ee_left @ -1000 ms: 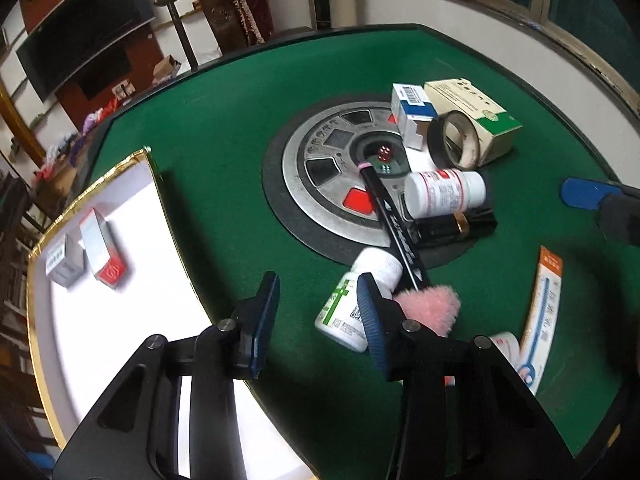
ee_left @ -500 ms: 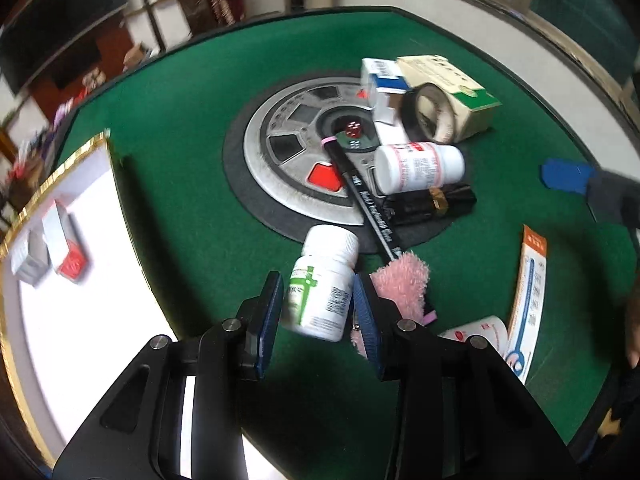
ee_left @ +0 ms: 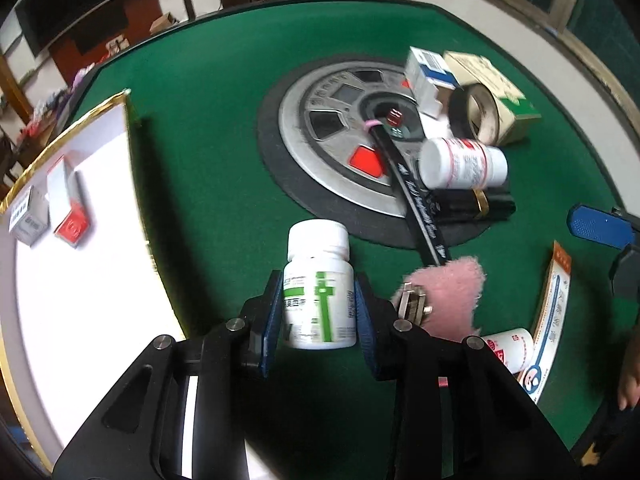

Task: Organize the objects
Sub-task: 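Grasp the white pill bottle with left tool while right tool grasps the pink puff, then carry the bottle and pink puff into the white tray and open both tools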

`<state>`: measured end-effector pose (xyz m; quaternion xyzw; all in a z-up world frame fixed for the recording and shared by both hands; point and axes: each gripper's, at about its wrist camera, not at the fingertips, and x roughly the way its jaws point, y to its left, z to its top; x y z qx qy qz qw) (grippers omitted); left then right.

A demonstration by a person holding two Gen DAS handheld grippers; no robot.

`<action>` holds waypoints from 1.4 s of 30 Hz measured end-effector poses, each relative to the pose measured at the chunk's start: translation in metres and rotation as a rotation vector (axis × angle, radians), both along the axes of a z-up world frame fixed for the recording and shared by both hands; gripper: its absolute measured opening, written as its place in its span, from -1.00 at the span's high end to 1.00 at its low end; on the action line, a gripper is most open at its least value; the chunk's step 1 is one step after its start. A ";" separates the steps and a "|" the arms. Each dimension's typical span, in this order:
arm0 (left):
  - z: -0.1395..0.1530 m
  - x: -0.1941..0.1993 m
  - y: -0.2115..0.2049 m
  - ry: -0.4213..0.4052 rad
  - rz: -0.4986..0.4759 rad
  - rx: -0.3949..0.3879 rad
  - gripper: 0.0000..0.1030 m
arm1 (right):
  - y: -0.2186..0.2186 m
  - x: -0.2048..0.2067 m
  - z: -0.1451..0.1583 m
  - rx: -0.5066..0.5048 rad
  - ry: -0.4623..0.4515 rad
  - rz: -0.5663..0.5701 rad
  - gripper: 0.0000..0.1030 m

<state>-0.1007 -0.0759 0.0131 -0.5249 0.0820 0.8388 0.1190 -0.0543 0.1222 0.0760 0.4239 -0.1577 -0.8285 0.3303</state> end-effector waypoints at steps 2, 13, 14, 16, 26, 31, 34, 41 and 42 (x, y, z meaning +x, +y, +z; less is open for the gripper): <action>0.000 0.002 0.004 0.015 0.001 -0.016 0.36 | -0.004 0.001 -0.002 0.011 -0.002 0.008 -0.04; 0.021 0.001 -0.032 0.035 0.064 0.173 0.37 | -0.043 0.002 -0.008 0.073 -0.061 0.000 -0.03; 0.025 0.002 -0.036 0.044 0.067 0.190 0.37 | -0.045 0.000 -0.010 0.067 -0.075 -0.005 -0.02; 0.034 0.002 -0.045 0.062 0.067 0.241 0.37 | -0.054 -0.003 -0.016 0.085 -0.103 -0.003 -0.02; 0.063 0.010 -0.076 0.126 0.099 0.355 0.37 | -0.091 -0.018 -0.034 0.194 -0.127 -0.011 0.05; 0.068 0.010 -0.089 0.137 0.121 0.376 0.37 | -0.110 -0.020 -0.041 0.313 -0.088 0.003 0.41; 0.067 0.009 -0.095 0.136 0.137 0.381 0.37 | -0.118 -0.015 -0.046 0.361 -0.053 0.042 0.43; 0.071 0.008 -0.120 0.151 0.187 0.399 0.37 | -0.121 0.004 -0.025 0.369 0.090 0.068 0.56; 0.072 0.008 -0.129 0.158 0.208 0.415 0.36 | -0.120 0.005 -0.020 0.358 0.105 0.064 0.56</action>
